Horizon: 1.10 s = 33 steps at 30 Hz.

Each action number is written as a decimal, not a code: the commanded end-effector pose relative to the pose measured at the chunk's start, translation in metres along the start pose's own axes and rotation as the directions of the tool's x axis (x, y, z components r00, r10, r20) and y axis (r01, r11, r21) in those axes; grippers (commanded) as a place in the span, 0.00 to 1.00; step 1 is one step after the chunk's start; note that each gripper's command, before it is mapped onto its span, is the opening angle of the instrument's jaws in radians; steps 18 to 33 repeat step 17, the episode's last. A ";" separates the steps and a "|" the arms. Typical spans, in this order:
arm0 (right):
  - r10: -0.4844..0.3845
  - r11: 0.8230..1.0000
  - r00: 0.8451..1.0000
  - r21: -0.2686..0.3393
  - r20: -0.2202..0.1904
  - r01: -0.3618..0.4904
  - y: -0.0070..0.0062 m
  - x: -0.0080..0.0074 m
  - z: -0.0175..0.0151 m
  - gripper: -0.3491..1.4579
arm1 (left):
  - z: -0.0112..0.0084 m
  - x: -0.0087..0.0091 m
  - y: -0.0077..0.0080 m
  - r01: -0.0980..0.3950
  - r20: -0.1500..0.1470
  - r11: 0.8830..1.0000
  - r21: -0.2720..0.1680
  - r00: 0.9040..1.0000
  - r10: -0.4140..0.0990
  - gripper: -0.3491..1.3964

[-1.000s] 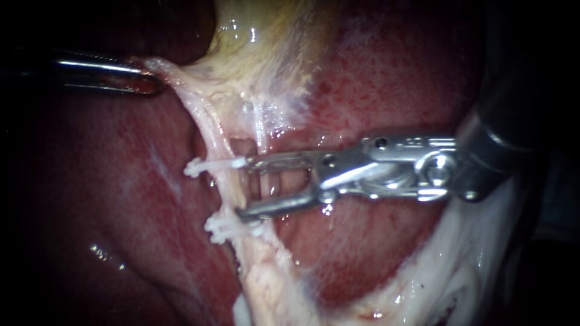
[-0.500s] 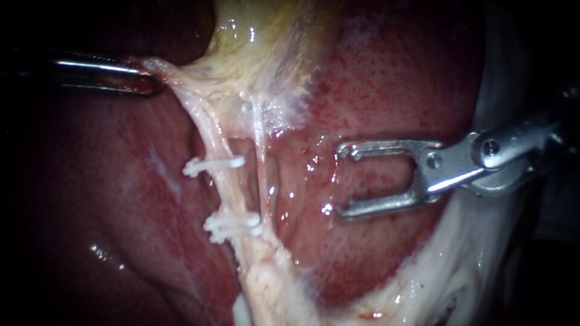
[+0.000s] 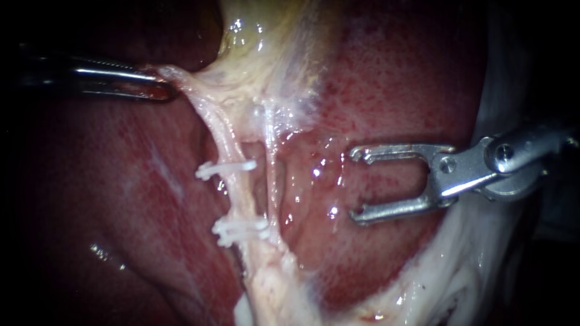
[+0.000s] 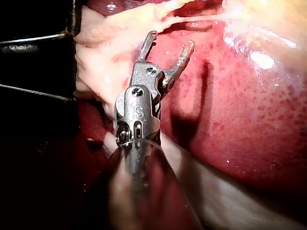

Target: Going back third clip left tube

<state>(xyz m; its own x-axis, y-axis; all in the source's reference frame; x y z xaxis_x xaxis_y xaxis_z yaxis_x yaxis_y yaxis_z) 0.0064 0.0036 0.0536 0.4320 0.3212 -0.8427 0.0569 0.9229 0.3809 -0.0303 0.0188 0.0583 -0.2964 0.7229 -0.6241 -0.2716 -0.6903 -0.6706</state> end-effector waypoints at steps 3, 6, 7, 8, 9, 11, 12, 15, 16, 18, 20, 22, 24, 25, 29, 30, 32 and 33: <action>0.000 1.000 1.000 0.000 0.000 0.000 0.0000 0.0000 0.0000 0.47 | 0.0008 -0.0005 -0.0002 -0.003 0.003 1.000 -0.002 1.000 0.003 0.00; 0.000 1.000 1.000 0.000 0.000 0.000 0.0000 0.0000 -0.0001 0.47 | 0.0011 -0.0006 -0.0002 -0.004 0.006 1.000 -0.003 1.000 0.004 0.00; 0.000 1.000 1.000 0.000 0.000 0.000 -0.0001 0.0000 -0.0001 0.47 | 0.0011 -0.0006 -0.0002 -0.004 0.006 1.000 -0.003 1.000 0.004 0.00; 0.000 1.000 1.000 0.000 0.000 0.000 -0.0001 0.0000 -0.0001 0.47 | 0.0012 -0.0005 -0.0002 -0.004 0.006 1.000 -0.003 1.000 0.004 0.00; 0.000 1.000 1.000 0.000 0.000 0.000 -0.0001 0.0000 -0.0001 0.47 | 0.0011 -0.0005 -0.0002 -0.004 0.006 1.000 -0.003 1.000 0.004 0.00; 0.000 1.000 1.000 0.000 0.000 0.000 -0.0001 0.0000 -0.0001 0.47 | 0.0011 -0.0005 -0.0002 -0.004 0.006 1.000 -0.003 1.000 0.004 0.00; 0.000 1.000 1.000 0.003 -0.001 0.000 -0.0001 0.0000 -0.0001 0.47 | 0.0011 -0.0005 -0.0002 -0.004 0.006 1.000 -0.003 1.000 0.004 0.00; 0.000 1.000 1.000 0.012 -0.003 0.000 -0.0001 0.0001 0.0000 0.47 | 0.0011 -0.0005 -0.0002 -0.004 0.006 1.000 -0.003 1.000 0.004 0.00; 0.000 1.000 1.000 0.017 -0.004 0.000 -0.0002 0.0001 0.0001 0.47 | 0.0010 -0.0005 -0.0002 -0.004 0.006 1.000 -0.004 1.000 0.004 0.00; -0.006 1.000 1.000 0.022 -0.005 0.006 -0.0002 0.0002 0.0003 0.47 | 0.0009 -0.0004 -0.0002 -0.003 0.007 1.000 -0.005 1.000 0.003 0.00; -0.006 1.000 1.000 0.022 -0.005 0.006 -0.0002 0.0002 0.0003 0.47 | 0.0009 -0.0004 -0.0002 -0.003 0.007 1.000 -0.005 1.000 0.003 0.00; -0.006 1.000 1.000 0.022 -0.005 0.006 -0.0002 0.0002 0.0003 0.47 | 0.0009 -0.0004 -0.0002 -0.003 0.007 1.000 -0.005 1.000 0.003 0.00; -0.006 1.000 1.000 0.022 -0.005 0.006 -0.0002 0.0002 0.0003 0.47 | 0.0009 -0.0004 -0.0002 -0.003 0.007 1.000 -0.005 1.000 0.003 0.00; -0.006 1.000 1.000 0.022 -0.005 0.006 -0.0002 0.0002 0.0003 0.47 | 0.0009 -0.0004 -0.0002 -0.003 0.007 1.000 -0.005 1.000 0.003 0.00; -0.006 1.000 1.000 0.022 -0.005 0.006 -0.0002 0.0002 0.0003 0.47 | 0.0009 -0.0004 -0.0002 -0.003 0.007 1.000 -0.005 1.000 0.003 0.00; -0.006 1.000 1.000 0.022 -0.005 0.006 -0.0002 0.0002 0.0003 0.47 | 0.0009 -0.0004 -0.0002 -0.003 0.007 1.000 -0.005 1.000 0.003 0.00; -0.006 1.000 1.000 0.022 -0.005 0.006 -0.0002 0.0002 0.0003 0.47 | 0.0009 -0.0004 -0.0002 -0.003 0.007 1.000 -0.005 1.000 0.003 0.00; -0.006 1.000 1.000 0.022 -0.005 0.006 -0.0002 0.0002 0.0003 0.47 | 0.0009 -0.0004 -0.0002 -0.003 0.007 1.000 -0.005 1.000 0.003 0.00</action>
